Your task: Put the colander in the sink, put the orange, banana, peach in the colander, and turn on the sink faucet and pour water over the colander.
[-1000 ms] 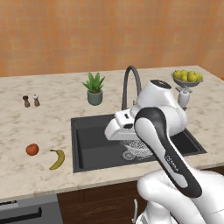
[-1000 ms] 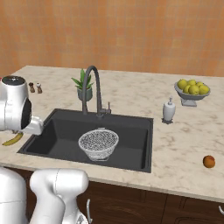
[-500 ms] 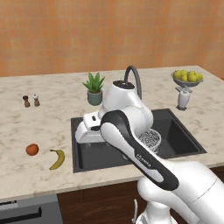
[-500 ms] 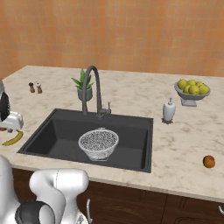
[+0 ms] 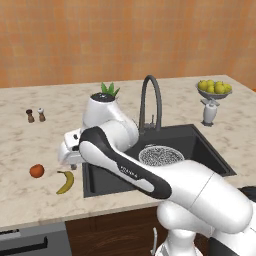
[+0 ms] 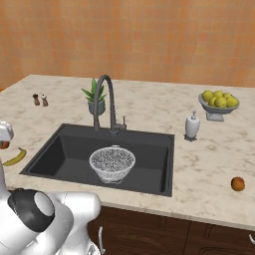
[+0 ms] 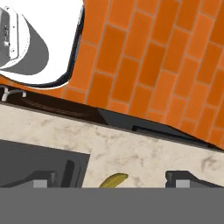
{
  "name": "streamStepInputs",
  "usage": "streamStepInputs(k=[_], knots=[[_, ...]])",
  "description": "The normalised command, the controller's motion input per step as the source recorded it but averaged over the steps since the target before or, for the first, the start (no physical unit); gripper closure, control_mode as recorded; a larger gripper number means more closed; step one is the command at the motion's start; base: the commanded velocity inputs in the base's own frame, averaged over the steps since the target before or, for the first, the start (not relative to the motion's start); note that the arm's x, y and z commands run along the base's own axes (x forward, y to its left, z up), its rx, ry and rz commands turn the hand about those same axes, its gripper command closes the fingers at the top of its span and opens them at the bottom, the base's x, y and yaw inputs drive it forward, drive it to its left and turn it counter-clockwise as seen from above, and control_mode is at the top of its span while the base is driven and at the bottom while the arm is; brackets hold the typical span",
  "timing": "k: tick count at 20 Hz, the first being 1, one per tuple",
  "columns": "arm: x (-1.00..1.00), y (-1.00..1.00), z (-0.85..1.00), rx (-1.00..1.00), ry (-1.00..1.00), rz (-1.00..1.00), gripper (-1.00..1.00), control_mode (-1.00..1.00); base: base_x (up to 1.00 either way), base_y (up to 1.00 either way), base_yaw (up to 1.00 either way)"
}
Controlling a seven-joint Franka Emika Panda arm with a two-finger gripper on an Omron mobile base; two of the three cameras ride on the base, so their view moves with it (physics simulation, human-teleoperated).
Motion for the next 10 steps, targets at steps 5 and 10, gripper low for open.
streamStepInputs(k=[5,10], knots=[[0.20,0.25,-0.33,-0.10,0.00,0.00,-1.00,-1.00,0.00,0.00,0.00],[0.14,0.27,-0.28,-0.08,0.00,0.00,-1.00,-1.00,0.00,0.00,0.00]])
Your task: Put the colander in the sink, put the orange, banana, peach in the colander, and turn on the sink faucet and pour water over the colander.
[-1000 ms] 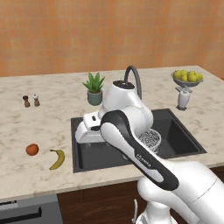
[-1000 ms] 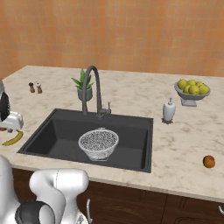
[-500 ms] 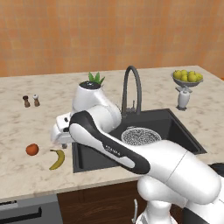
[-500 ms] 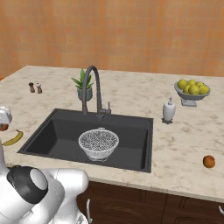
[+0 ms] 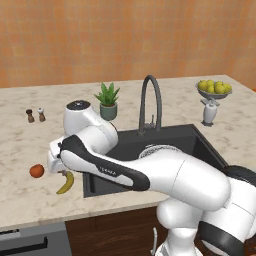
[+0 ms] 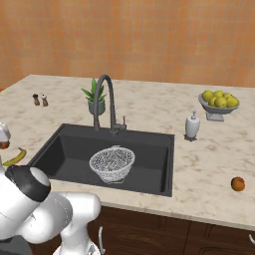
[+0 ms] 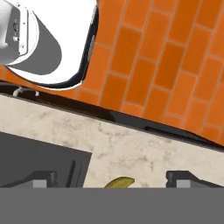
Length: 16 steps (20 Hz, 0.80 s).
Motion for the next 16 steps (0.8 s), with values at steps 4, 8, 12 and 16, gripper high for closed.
streamStepInputs(k=[4,8,12,16], knots=[[0.21,0.29,-0.28,-0.05,0.00,0.00,-1.00,-1.00,0.00,0.00,0.00],[0.35,0.35,-0.34,-0.03,-0.04,0.00,-1.00,-1.00,0.00,0.00,0.00],[0.32,0.37,-0.33,-0.04,-0.04,0.00,-1.00,-1.00,0.00,0.00,0.00],[0.34,0.37,-0.30,-0.03,-0.03,0.00,-1.00,-1.00,0.00,0.00,0.00]])
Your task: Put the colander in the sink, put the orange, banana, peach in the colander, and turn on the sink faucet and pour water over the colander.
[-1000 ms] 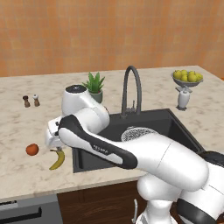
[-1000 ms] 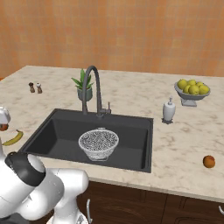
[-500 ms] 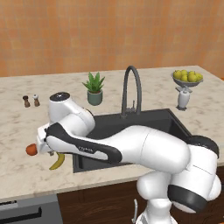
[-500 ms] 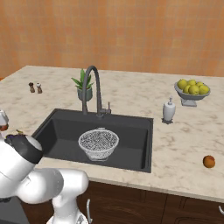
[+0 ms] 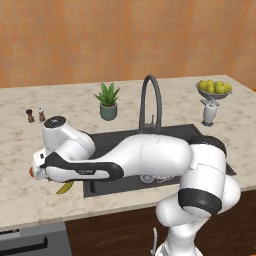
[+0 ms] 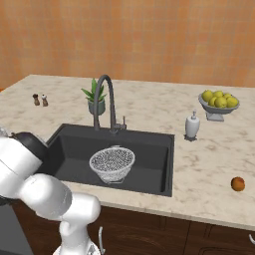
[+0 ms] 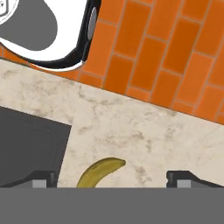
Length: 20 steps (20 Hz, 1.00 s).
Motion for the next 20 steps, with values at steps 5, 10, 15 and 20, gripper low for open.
streamStepInputs(k=[5,10,15,20], knots=[[0.50,0.34,-0.23,0.00,-0.02,0.00,-1.00,-1.00,0.00,0.00,0.00],[0.58,0.43,-0.21,0.00,0.00,0.00,-1.00,-1.00,0.00,0.00,0.00],[0.56,0.50,-0.24,-0.02,0.00,0.00,-1.00,-1.00,0.00,0.00,0.00],[0.51,0.56,-0.17,-0.03,0.00,0.00,-1.00,-1.00,0.00,0.00,0.00]])
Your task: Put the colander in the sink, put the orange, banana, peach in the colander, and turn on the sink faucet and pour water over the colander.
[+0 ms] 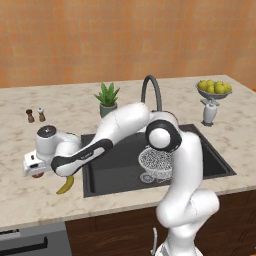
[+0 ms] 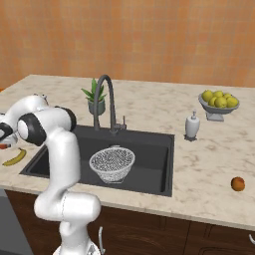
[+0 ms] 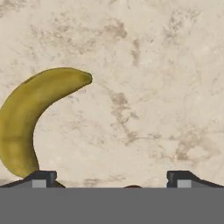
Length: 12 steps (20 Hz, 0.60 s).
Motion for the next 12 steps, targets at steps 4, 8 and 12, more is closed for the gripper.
streamStepInputs(k=[4,8,12], knots=[[0.43,0.60,-0.05,-0.02,-0.02,0.00,-1.00,-1.00,0.00,0.00,0.00],[0.39,0.04,-0.35,-0.03,0.00,0.00,-1.00,-1.00,0.00,0.00,0.00],[0.27,-0.09,-0.48,-0.02,0.00,-0.02,-1.00,-1.00,0.00,0.00,0.00]])
